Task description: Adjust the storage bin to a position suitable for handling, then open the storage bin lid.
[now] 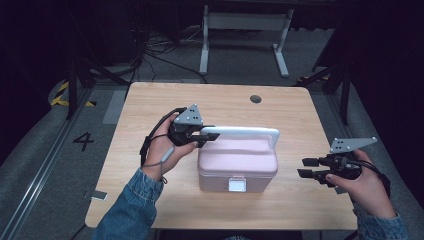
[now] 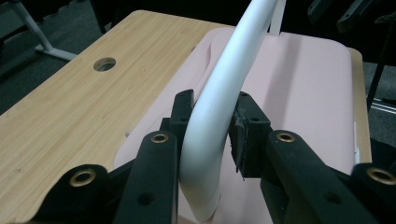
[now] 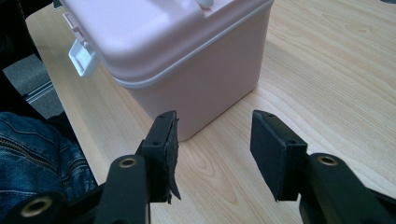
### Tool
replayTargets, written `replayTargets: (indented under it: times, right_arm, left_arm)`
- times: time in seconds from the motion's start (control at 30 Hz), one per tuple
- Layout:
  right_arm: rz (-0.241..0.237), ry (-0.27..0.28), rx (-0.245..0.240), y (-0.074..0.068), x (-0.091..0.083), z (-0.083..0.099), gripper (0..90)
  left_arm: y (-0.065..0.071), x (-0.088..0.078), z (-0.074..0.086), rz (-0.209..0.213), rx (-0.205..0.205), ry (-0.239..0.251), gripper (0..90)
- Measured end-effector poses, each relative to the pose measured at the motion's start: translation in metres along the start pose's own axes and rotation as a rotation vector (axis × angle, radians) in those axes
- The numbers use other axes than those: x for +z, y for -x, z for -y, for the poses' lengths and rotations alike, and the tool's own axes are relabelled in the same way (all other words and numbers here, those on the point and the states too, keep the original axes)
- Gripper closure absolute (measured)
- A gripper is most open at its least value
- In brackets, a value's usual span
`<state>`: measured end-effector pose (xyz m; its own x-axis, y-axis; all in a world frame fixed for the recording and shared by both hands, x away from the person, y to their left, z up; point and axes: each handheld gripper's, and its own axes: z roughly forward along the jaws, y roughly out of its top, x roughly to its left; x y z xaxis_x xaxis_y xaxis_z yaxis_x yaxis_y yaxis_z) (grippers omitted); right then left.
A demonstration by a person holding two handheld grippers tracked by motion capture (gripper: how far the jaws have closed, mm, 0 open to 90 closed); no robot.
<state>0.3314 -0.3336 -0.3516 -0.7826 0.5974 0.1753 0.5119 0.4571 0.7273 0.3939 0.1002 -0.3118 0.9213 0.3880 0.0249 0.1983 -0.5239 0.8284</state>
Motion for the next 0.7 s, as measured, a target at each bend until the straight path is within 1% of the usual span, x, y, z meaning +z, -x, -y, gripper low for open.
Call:
replayTargets:
  times: [0.03, 0.1, 0.23, 0.27, 0.37, 0.4, 0.43, 0.47, 0.5, 0.57, 0.6, 0.7]
  right_arm:
    - [0.0, 0.0, 0.0, 0.0, 0.0, 0.0, 52.3]
    - [0.001, 0.0, 0.0, 0.0, 0.0, 0.0, 52.3]
    - [0.0, 0.004, 0.001, -0.001, 0.0, 0.0, 52.4]
    - [-0.002, 0.003, 0.002, -0.001, -0.001, 0.0, 52.4]
    - [0.008, 0.013, -0.005, -0.002, -0.001, -0.001, 53.2]
    - [0.025, 0.017, -0.015, -0.004, -0.001, -0.002, 53.8]
    - [0.033, 0.014, -0.02, -0.005, -0.001, -0.003, 54.2]
    - [0.037, 0.015, -0.028, -0.007, -0.001, -0.003, 54.8]
    - [0.037, 0.015, -0.028, -0.007, -0.001, -0.003, 54.8]
    - [0.03, 0.027, -0.034, -0.01, -0.001, -0.005, 55.6]
    - [0.026, 0.036, -0.038, -0.012, -0.001, -0.006, 55.5]
    - [0.026, 0.057, -0.039, -0.014, -0.003, -0.009, 55.9]
  left_arm:
    - [-0.001, 0.0, -0.001, 0.0, 0.011, -0.003, 73.6]
    - [-0.001, 0.0, -0.002, 0.001, 0.005, 0.0, 73.6]
    - [-0.006, -0.001, -0.006, 0.017, -0.007, 0.003, 73.7]
    - [-0.007, -0.002, -0.007, 0.021, -0.014, 0.0, 73.7]
    - [-0.009, -0.003, -0.01, 0.024, -0.015, -0.006, 73.7]
    - [-0.011, -0.003, -0.013, 0.031, -0.02, -0.009, 73.7]
    - [-0.013, -0.003, -0.014, 0.033, -0.024, -0.013, 73.7]
    - [-0.015, -0.003, -0.015, 0.036, -0.038, -0.014, 73.7]
    - [-0.015, -0.003, -0.015, 0.036, -0.038, -0.014, 73.7]
    - [-0.019, -0.003, -0.017, 0.045, -0.053, -0.011, 73.7]
    - [-0.023, -0.002, -0.018, 0.054, -0.071, -0.004, 73.7]
    - [-0.026, -0.002, -0.021, 0.061, -0.085, -0.007, 73.7]
